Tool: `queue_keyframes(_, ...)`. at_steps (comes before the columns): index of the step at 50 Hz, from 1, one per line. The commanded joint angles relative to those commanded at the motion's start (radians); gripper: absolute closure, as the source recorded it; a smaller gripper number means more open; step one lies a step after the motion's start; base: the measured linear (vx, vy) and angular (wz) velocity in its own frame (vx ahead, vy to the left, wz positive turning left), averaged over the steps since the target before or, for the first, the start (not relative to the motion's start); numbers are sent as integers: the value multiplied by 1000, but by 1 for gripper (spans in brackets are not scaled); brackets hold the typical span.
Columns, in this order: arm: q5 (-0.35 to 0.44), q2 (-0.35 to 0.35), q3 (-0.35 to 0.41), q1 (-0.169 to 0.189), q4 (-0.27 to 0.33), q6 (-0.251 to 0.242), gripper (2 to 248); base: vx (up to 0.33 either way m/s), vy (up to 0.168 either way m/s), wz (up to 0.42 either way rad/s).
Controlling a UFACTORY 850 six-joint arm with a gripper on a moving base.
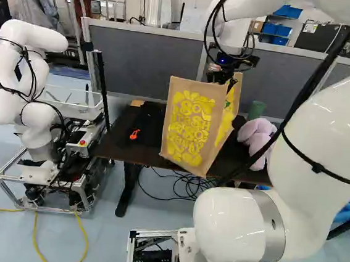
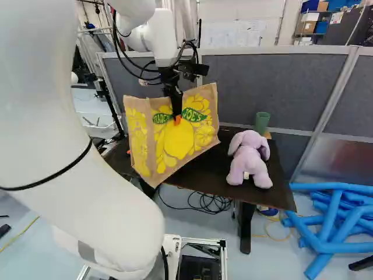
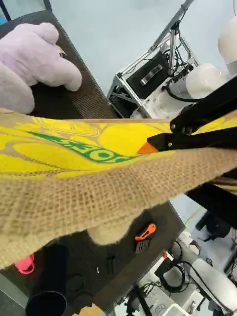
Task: Pick up the bag on the ground and place it on the table
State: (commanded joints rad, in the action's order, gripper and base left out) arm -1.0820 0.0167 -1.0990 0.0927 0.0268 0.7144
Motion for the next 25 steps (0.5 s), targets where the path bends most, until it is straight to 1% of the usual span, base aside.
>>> queue_keyframes(25,13,-161,-101,2,0,0,229,0,0,0)
